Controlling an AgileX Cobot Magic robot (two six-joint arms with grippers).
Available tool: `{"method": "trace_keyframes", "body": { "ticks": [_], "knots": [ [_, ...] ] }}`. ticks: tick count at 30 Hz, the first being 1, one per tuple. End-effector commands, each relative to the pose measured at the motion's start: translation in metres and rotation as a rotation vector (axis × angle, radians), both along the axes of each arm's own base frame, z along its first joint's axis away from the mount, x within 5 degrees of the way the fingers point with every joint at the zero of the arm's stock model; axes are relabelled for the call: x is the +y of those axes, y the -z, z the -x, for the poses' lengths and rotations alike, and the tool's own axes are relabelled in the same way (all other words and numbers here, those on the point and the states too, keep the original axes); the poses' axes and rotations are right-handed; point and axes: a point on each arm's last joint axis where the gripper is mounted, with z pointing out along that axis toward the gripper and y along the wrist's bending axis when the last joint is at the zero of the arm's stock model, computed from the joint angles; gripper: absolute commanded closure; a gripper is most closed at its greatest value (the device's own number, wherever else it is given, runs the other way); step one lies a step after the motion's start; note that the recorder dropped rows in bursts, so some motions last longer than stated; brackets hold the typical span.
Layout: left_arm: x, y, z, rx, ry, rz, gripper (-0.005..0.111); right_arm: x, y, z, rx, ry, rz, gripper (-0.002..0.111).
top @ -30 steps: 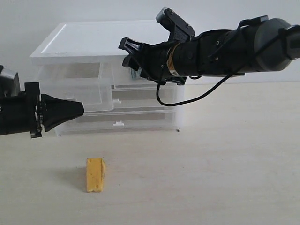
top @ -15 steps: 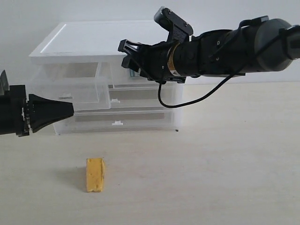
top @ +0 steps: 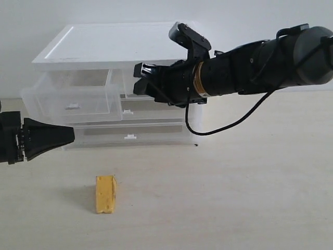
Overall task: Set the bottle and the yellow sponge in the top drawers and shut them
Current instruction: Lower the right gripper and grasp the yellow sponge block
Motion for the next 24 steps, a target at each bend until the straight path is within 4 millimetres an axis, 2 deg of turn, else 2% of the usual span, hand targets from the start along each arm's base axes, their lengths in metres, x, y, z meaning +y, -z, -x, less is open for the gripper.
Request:
{"method": "trace_keyframes", "body": {
  "ticks": [1, 9, 13, 19, 24],
  "knots": [
    [0.009, 0.003, 0.008, -0.008, -0.013, -0.011, 0.103, -0.003, 0.007, 0.012, 0.024, -0.092, 0.042, 0.057],
    [0.010, 0.014, 0.018, -0.012, -0.018, -0.046, 0.103, -0.012, 0.044, 0.033, 0.146, -0.106, 0.092, 0.057],
    [0.010, 0.014, 0.019, -0.031, -0.009, -0.061, 0.103, -0.008, 0.058, 0.048, 0.180, -0.135, 0.103, 0.057],
    [0.015, 0.028, 0.020, 0.009, -0.068, -0.171, 0.103, 0.024, 0.062, 0.073, 0.076, -0.199, 0.199, 0.057],
    [0.019, 0.032, 0.018, 0.032, -0.118, -0.207, 0.103, 0.053, 0.065, 0.094, -0.083, -0.101, 0.401, 0.057]
  ]
}}
